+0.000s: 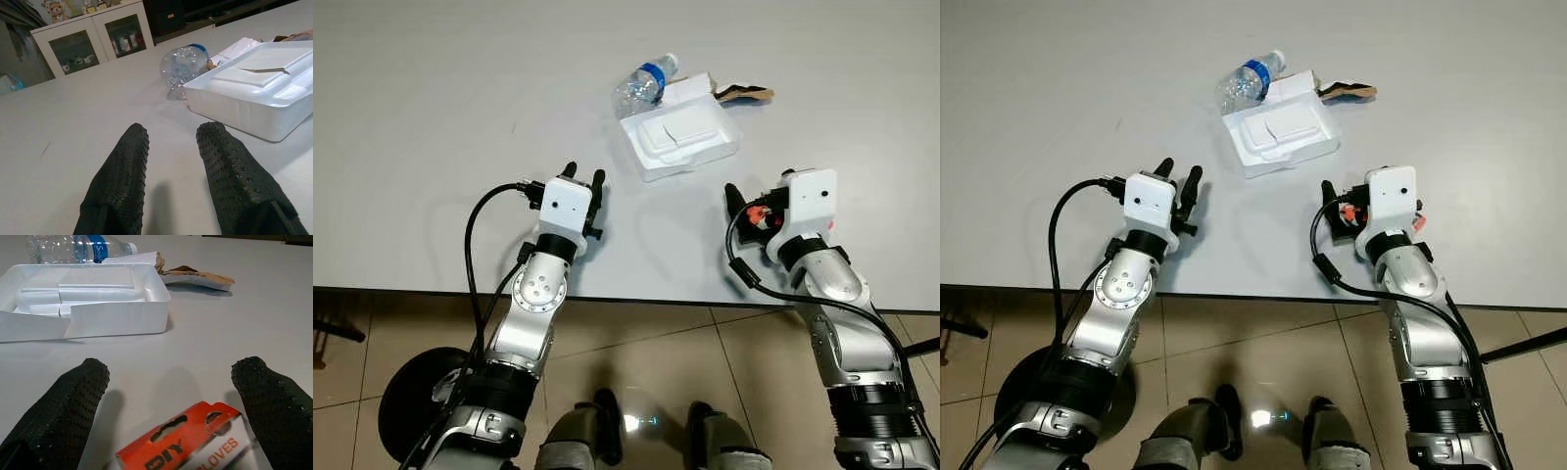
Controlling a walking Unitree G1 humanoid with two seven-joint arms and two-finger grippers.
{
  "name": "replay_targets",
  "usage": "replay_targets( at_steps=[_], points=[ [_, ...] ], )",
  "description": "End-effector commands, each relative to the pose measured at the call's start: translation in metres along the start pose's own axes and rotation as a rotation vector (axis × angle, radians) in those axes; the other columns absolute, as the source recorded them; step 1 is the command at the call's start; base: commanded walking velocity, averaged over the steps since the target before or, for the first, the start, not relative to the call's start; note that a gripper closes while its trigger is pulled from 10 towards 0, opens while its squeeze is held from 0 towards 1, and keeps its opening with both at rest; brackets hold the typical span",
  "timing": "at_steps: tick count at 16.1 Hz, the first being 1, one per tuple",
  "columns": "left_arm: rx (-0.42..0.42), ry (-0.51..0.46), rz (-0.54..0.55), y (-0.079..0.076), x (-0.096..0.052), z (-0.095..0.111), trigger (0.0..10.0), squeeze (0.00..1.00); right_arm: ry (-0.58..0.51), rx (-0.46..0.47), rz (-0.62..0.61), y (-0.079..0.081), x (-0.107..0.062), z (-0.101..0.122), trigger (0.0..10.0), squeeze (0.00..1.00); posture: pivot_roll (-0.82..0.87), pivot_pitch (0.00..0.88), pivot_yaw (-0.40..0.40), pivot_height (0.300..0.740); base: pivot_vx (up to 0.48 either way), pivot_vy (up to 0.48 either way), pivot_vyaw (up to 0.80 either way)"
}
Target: Picking trash to rubbish bin
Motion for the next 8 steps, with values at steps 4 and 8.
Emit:
replay_targets(
  at_steps=[4,8],
  points=[
    [0.007,0.022,0.008,0.0012,-0.0015,-0.0057,10.0,0.00,0.015,-0.002,0.020,0.0079,-0.0010,-0.0046,10.0,0.00,0.01,0.258,0.082,0.740,0.000,-0.283,0.00],
    [0.008,0.020,0.008,0.0021,-0.0009,-0.0056,10.0,0.00,0.014,-0.002,0.024,0.0107,-0.0009,-0.0048,10.0,0.00,0.00,0.249,0.085,0.740,0.000,-0.282,0.33]
  ],
)
Point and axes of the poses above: a point about 5 cm out from each wrist's last joint towards the gripper, its own x axis pointing out of the wrist towards the gripper, its own z axis along the axis of the wrist's last joint, y = z × x, the point moved 6 cm from there along x, pointing out of the wrist towards the gripper, and after that the axes turned 8 degrees about x, right-handed, at the moved point
